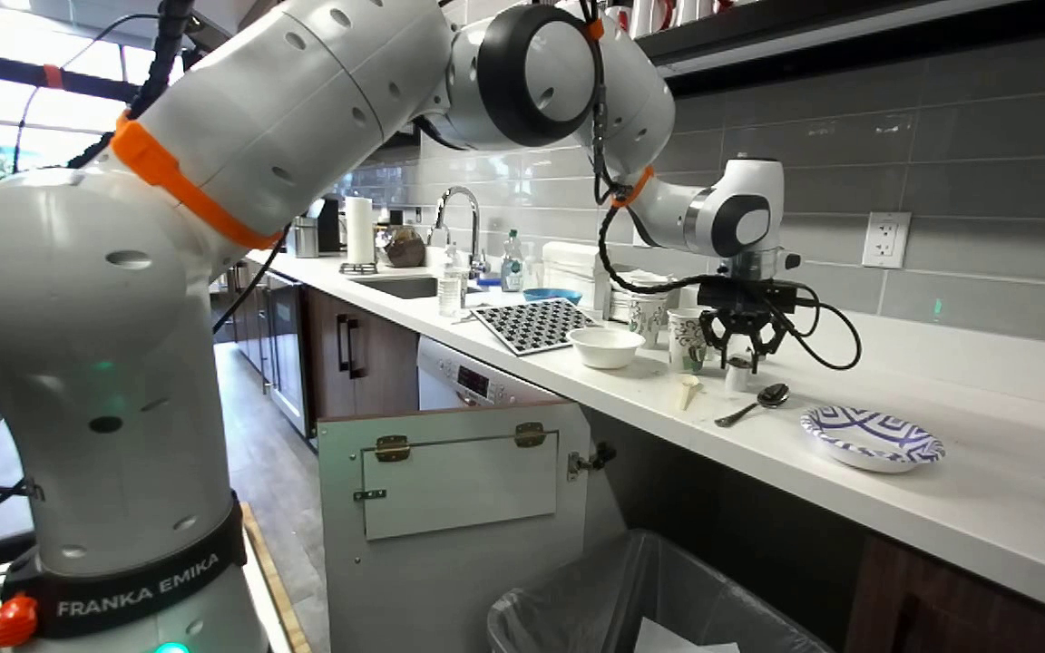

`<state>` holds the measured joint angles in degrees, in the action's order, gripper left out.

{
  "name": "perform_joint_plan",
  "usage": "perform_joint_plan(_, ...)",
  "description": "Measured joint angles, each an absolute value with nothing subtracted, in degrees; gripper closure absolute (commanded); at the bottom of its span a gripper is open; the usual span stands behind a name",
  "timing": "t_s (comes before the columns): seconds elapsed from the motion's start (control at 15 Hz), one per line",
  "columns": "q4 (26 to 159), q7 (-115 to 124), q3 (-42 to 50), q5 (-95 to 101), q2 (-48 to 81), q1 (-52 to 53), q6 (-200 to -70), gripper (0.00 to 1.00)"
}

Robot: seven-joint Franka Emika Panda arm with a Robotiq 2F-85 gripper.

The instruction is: Put the coffee pod on the silver spoon then throw the pod in the bin using the spoon.

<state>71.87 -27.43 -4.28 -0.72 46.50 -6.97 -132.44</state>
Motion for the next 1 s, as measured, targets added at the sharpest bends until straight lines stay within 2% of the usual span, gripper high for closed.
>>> perform_joint_plan(0.2,71.6,-27.4,-4.3,-0.6,46.5,-7.0,-132.4,0.71)
perform_joint_plan(0.47,71.5,-27.4,-4.3,-0.4,46.5,-7.0,-132.4,0.74)
perform_joint_plan(0.8,71.5,-27.3,-4.1,-0.4,46.4,-7.0,-132.4,0.86)
perform_joint_plan(1.0,71.5,-27.2,-3.9,-0.3,46.1,-7.0,-132.4,0.84)
